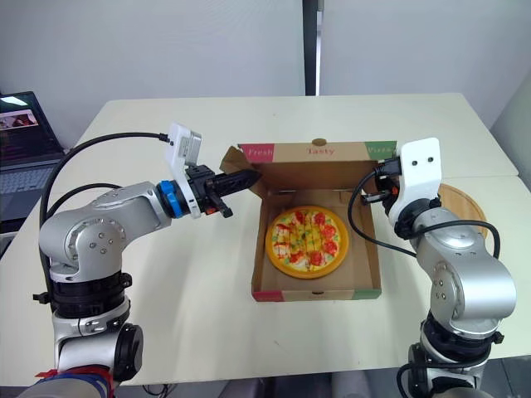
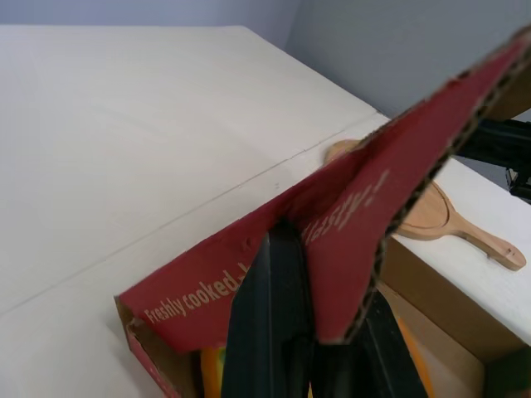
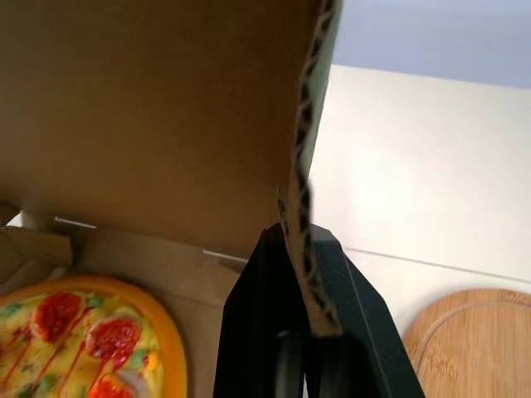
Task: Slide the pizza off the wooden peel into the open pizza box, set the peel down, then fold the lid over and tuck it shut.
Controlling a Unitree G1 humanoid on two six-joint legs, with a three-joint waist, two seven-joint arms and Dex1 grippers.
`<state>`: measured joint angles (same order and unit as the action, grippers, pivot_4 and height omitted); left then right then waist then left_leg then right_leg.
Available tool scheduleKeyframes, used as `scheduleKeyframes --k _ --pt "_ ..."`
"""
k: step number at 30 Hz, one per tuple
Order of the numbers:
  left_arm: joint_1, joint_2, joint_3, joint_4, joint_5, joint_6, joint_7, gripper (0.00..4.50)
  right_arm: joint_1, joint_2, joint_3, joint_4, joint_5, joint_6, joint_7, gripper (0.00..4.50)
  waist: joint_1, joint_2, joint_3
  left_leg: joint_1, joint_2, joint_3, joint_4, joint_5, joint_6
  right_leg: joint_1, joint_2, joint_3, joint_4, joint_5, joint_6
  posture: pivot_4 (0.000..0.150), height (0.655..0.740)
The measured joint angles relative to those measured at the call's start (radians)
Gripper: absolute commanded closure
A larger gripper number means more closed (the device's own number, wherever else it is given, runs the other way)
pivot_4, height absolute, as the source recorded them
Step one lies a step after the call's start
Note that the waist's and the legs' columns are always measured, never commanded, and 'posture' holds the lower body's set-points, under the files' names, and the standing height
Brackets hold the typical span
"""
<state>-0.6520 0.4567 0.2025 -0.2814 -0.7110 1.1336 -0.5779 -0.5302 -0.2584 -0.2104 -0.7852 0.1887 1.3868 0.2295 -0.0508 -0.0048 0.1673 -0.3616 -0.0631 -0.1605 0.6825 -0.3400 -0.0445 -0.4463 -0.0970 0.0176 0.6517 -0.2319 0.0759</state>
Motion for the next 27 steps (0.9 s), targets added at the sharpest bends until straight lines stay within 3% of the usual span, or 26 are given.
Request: scheduleKeyframes --k 15,27 --pt "0.003 -0.002 0.002 0.002 0.004 -0.033 0.019 4.5 -0.166 0.052 -0.006 0.09 -0.001 0.033 -0.034 4.45 -0.002 0.0 0.0 0.0 0.0 0.0 0.0 0.0 0.0 0.0 0.0 0.0 0.0 0.0 0.0 0.15 0.74" --pt "0.046 0.013 0.0 -0.014 -0.033 -0.029 -0.003 4.5 -0.002 0.082 0.019 -0.02 -0.007 0.021 -0.045 4.45 -0.004 0.001 -0.002 0.001 0.0 0.0 -0.001 0.0 0.0 0.0 0.0 0.0 0.0 0.0 0.0 0.15 0.74"
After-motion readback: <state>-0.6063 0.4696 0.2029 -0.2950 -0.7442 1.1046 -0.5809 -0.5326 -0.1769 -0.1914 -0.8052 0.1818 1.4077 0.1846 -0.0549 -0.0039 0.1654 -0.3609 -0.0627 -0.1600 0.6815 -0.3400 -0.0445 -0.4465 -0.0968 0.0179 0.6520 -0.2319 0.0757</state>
